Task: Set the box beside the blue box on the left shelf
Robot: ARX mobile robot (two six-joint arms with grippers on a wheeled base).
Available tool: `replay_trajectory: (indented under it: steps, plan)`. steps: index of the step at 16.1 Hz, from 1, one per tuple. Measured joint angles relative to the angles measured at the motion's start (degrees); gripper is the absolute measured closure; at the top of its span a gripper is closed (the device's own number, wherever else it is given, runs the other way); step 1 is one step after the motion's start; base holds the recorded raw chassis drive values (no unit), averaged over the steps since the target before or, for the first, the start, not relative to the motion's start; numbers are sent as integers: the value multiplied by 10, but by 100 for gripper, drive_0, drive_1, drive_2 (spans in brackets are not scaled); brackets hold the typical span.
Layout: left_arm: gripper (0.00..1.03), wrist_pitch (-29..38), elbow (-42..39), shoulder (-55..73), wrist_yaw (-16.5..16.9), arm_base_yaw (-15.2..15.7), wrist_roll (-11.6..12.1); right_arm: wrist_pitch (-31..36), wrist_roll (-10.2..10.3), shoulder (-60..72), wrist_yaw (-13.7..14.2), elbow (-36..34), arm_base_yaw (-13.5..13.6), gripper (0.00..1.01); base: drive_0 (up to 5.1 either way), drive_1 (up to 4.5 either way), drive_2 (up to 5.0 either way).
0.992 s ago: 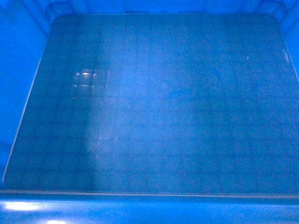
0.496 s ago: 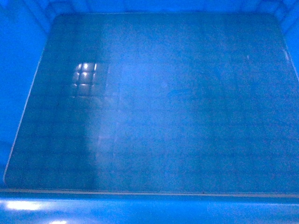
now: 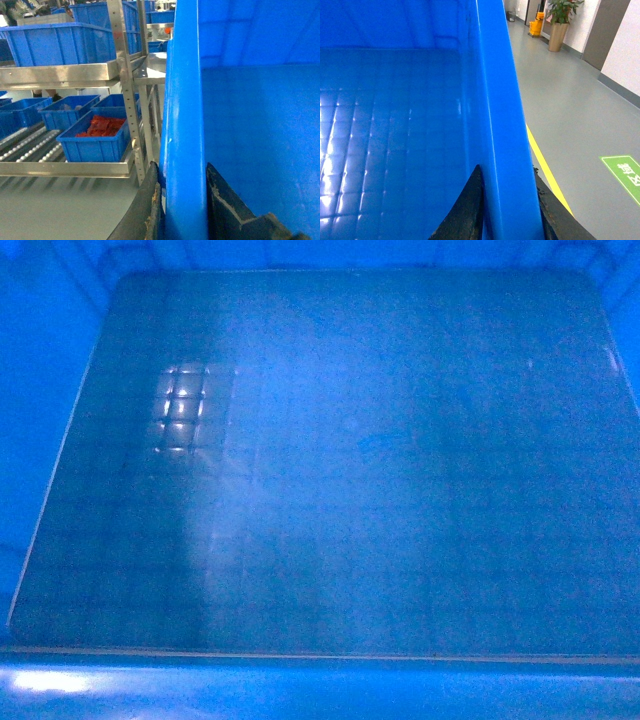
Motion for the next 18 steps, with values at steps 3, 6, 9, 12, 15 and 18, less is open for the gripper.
replay_trajectory:
  steps: [3, 6, 9, 12, 15, 18]
  plan:
    - [87, 1, 0, 0, 0, 0, 0, 2, 0, 0, 1, 0, 0, 85, 2, 427, -424]
    - [87, 0, 0, 0, 0, 0, 0, 0, 0, 0, 1, 0, 0, 85, 2, 427, -424]
    - [87, 2, 0, 0, 0, 0, 0, 0, 0, 0, 1, 0, 0, 85, 2, 427, -424]
    - [87, 1, 0, 0, 0, 0, 0, 0, 0, 0, 0, 0, 0, 85, 2, 427, -424]
    - [87, 0, 0, 0, 0, 0, 0, 0, 0, 0, 0, 0, 0, 85, 4, 429, -422]
    - [87, 0, 0, 0, 0, 0, 1, 0, 0, -1, 1, 0, 0, 85, 5, 431, -421]
